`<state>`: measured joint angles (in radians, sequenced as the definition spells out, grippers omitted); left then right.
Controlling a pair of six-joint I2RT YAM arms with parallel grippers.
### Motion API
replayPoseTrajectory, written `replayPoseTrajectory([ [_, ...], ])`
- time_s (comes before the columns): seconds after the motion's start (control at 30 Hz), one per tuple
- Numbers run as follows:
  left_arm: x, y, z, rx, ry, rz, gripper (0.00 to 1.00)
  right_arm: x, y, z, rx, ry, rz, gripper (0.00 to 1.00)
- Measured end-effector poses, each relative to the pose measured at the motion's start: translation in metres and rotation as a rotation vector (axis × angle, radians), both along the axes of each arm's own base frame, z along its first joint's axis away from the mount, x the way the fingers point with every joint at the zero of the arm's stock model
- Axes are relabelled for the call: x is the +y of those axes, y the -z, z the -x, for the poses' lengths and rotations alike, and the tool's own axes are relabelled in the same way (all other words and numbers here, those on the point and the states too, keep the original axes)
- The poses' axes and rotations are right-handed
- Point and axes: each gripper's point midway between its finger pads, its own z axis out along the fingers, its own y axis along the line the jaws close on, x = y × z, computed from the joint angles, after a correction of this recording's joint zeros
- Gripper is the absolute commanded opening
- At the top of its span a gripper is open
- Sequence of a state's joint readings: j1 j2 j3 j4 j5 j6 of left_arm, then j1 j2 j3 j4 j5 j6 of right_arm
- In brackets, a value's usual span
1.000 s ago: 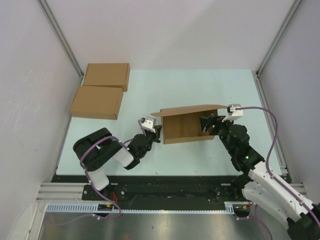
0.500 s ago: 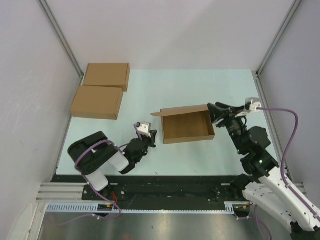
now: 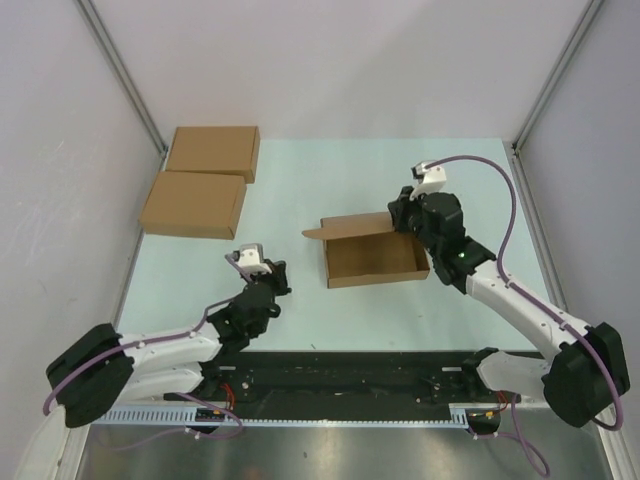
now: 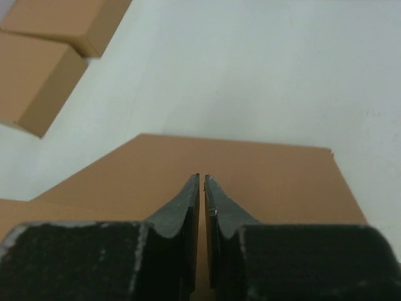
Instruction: Fold the paper box
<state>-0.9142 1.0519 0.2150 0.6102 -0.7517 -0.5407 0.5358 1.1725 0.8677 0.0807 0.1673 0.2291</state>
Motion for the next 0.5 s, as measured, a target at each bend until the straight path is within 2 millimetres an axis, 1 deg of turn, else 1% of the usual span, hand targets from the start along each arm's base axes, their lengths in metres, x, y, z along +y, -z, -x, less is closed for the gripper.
replayPoseTrajectory([
  [0.07,0.012,0.001,0.0,0.021,-0.057,-0.019,0.19,0.005,0.015,0.009,0.032,-0.024,0.019,0.11],
  [0.13,0.019,-0.005,-0.002,0.028,-0.107,-0.034,0.21,0.008,0.03,0.019,0.06,-0.044,0.034,0.11],
  [0.2,0.024,-0.017,-0.005,0.017,-0.146,-0.032,0.22,0.008,0.046,0.032,0.089,-0.062,0.049,0.1],
  [0.23,0.024,-0.024,-0.006,0.005,-0.158,-0.022,0.25,0.007,0.056,0.039,0.107,-0.066,0.054,0.09],
  [0.3,0.024,-0.035,-0.009,-0.016,-0.167,-0.006,0.29,0.003,0.074,0.05,0.146,-0.066,0.058,0.08],
  [0.37,0.021,-0.041,-0.011,-0.024,-0.162,-0.002,0.35,-0.002,0.097,0.059,0.198,-0.06,0.063,0.06],
  [0.4,0.018,-0.043,-0.012,-0.025,-0.158,-0.004,0.37,-0.004,0.107,0.063,0.226,-0.056,0.066,0.06],
  [0.5,0.004,-0.053,-0.018,-0.026,-0.124,-0.005,0.48,-0.006,0.13,0.071,0.291,-0.046,0.069,0.06],
])
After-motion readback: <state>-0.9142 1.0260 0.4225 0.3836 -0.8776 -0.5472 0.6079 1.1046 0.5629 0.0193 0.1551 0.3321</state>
